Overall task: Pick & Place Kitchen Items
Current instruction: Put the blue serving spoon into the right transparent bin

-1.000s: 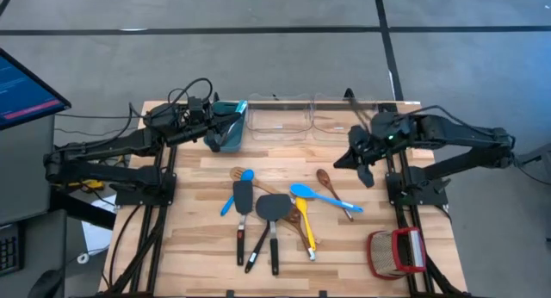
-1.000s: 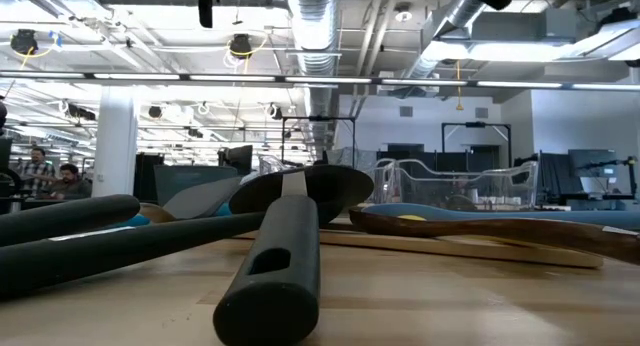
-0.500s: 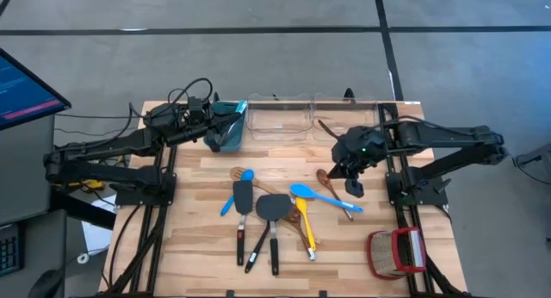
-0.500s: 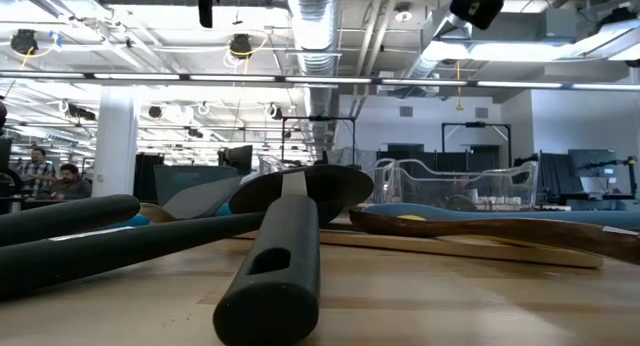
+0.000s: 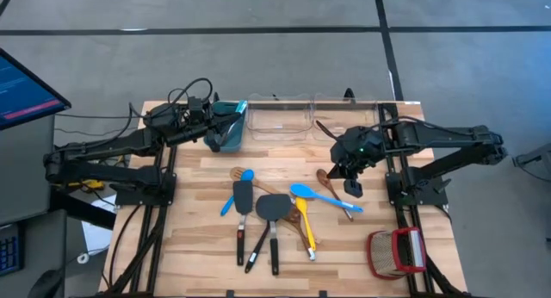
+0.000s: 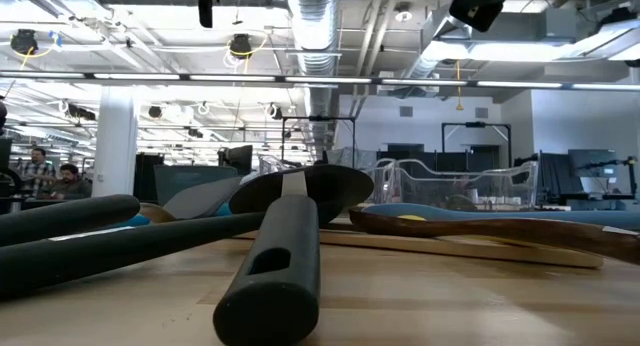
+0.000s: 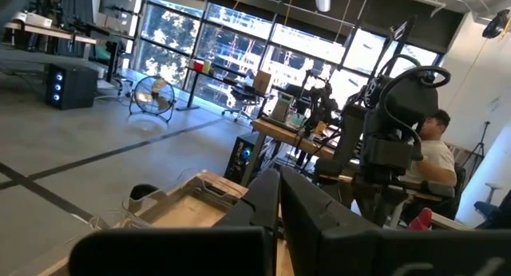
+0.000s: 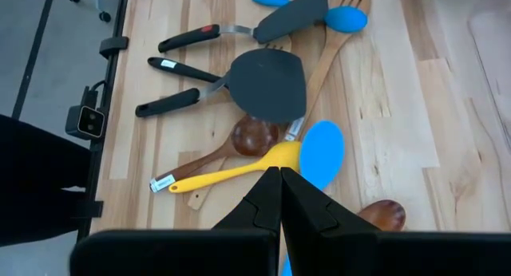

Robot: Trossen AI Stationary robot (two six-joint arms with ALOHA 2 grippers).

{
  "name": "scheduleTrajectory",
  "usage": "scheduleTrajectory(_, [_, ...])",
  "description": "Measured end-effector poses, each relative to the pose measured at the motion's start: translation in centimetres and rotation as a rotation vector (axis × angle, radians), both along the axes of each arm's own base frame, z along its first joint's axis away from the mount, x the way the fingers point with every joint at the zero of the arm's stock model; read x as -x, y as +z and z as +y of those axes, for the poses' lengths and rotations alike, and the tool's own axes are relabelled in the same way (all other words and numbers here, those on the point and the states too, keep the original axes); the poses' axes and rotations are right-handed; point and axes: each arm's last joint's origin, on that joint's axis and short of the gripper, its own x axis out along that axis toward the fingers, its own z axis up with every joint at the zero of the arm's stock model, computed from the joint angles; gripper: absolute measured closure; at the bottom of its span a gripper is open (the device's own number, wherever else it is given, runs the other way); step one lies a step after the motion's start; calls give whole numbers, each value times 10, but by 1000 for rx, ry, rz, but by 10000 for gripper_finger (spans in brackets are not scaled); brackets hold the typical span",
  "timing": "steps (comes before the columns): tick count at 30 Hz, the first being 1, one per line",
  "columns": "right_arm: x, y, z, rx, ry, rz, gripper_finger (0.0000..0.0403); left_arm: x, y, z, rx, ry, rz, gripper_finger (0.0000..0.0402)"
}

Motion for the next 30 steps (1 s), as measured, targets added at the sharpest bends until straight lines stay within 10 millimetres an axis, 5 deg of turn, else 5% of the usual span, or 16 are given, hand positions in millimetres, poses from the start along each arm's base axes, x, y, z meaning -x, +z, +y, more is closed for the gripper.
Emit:
scheduleTrajectory(13, [-1,-11,0,-5,-12,18,403,0,0,0,-1,0,0,400])
scheduleTrajectory(30, [-23,-75,1,-29,-195,229,403,0,0,0,-3,0,1,400])
